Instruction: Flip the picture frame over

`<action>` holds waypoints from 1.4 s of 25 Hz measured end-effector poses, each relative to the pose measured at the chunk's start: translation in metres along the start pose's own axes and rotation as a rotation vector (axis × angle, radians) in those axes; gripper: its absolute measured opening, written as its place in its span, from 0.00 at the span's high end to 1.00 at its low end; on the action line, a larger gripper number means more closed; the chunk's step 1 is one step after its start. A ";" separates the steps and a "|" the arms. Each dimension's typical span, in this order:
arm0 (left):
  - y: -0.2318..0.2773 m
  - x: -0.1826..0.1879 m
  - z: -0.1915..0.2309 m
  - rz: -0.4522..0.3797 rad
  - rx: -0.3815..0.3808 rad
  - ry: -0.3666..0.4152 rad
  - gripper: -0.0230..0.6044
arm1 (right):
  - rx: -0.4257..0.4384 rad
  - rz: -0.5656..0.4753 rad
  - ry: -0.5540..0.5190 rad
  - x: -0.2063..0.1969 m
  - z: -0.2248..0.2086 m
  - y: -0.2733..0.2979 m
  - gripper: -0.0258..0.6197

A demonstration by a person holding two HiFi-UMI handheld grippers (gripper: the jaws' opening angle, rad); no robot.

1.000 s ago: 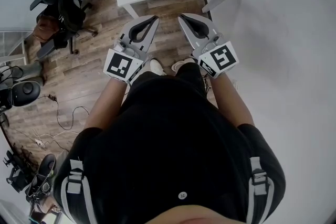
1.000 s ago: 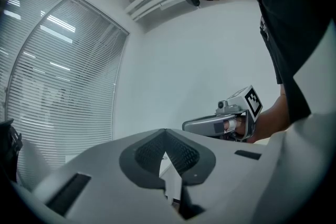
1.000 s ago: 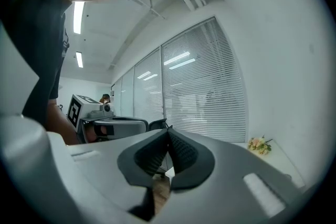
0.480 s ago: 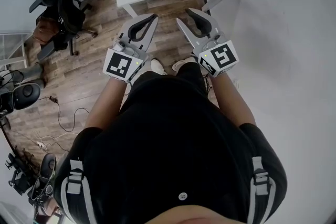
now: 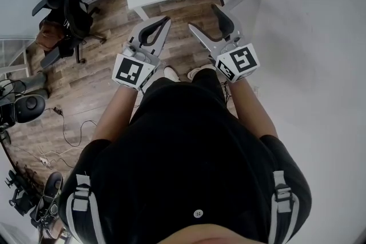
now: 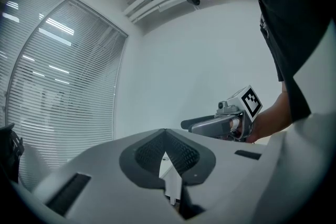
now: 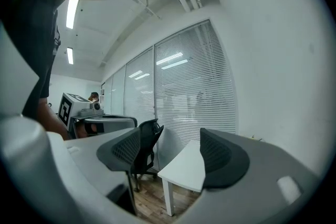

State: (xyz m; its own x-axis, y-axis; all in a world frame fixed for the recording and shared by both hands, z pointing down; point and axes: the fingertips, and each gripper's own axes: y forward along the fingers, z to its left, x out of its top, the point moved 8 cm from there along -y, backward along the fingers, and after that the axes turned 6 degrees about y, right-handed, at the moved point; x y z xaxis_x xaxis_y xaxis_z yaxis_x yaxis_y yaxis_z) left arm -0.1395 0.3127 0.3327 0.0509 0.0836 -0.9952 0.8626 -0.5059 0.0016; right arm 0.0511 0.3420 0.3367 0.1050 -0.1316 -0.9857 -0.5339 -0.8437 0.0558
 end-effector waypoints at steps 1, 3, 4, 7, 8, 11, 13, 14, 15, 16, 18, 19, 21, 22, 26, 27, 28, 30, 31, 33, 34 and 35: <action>-0.002 0.000 0.000 -0.001 0.002 -0.006 0.96 | -0.003 0.001 -0.001 0.000 0.002 0.000 0.40; -0.005 0.000 0.001 0.002 0.004 -0.005 0.96 | -0.004 0.005 -0.004 0.001 0.005 0.001 0.38; -0.007 -0.001 0.002 0.006 0.005 0.000 0.96 | -0.003 0.008 -0.005 0.001 0.006 0.002 0.37; -0.009 -0.003 0.002 0.017 0.010 0.001 0.96 | -0.003 0.015 -0.008 0.002 0.006 0.002 0.36; -0.009 -0.004 0.002 0.017 0.010 0.002 0.96 | -0.005 0.017 -0.005 0.002 0.006 0.002 0.35; -0.010 -0.004 0.003 0.000 0.012 -0.010 0.96 | -0.010 0.021 0.001 0.003 0.006 0.003 0.31; -0.011 -0.004 0.006 0.002 0.025 -0.026 0.96 | -0.012 0.025 -0.001 0.004 0.007 0.005 0.31; -0.011 -0.006 0.008 0.005 0.034 -0.031 0.96 | -0.011 0.028 0.000 0.004 0.006 0.007 0.31; -0.010 -0.007 0.010 0.005 0.042 -0.038 0.96 | -0.009 0.033 0.001 0.003 0.003 0.008 0.31; -0.008 -0.009 0.011 0.004 0.049 -0.048 0.96 | -0.005 0.038 0.004 0.002 0.000 0.010 0.31; -0.002 -0.013 0.015 0.009 0.061 -0.060 0.96 | 0.005 0.046 0.010 0.000 -0.009 0.014 0.31; 0.000 -0.015 0.016 0.017 0.065 -0.063 0.96 | 0.009 0.050 0.013 -0.001 -0.013 0.016 0.31; 0.002 -0.017 0.019 0.033 0.074 -0.066 0.96 | 0.016 0.059 0.019 -0.003 -0.019 0.019 0.31; 0.003 -0.017 0.020 0.037 0.079 -0.069 0.96 | 0.021 0.063 0.023 -0.003 -0.022 0.022 0.31; 0.014 -0.014 0.026 0.050 0.098 -0.070 0.96 | 0.055 0.080 0.030 0.001 -0.037 0.035 0.31; 0.018 -0.014 0.029 0.057 0.103 -0.062 0.96 | 0.063 0.084 0.028 0.003 -0.041 0.040 0.31; 0.021 -0.015 0.032 0.065 0.108 -0.059 0.96 | 0.070 0.086 0.026 0.004 -0.046 0.044 0.31; 0.029 -0.015 0.037 0.070 0.121 -0.062 0.96 | 0.080 0.088 0.028 0.007 -0.056 0.050 0.31; 0.034 -0.014 0.038 0.067 0.129 -0.063 0.96 | 0.084 0.089 0.030 0.009 -0.061 0.051 0.31; 0.042 -0.014 0.039 0.072 0.140 -0.059 0.96 | 0.090 0.089 0.039 0.010 -0.072 0.054 0.31; 0.046 -0.016 0.041 0.079 0.143 -0.057 0.96 | 0.093 0.089 0.045 0.011 -0.077 0.057 0.31; 0.050 -0.018 0.044 0.087 0.144 -0.055 0.96 | 0.096 0.087 0.049 0.011 -0.083 0.060 0.31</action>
State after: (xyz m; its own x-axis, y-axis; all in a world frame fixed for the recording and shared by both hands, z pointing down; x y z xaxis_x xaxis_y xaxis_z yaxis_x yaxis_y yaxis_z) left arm -0.1197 0.2478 0.3465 0.0910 -0.0108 -0.9958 0.7746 -0.6277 0.0776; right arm 0.0893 0.2465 0.3423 0.0945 -0.2300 -0.9686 -0.6200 -0.7748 0.1234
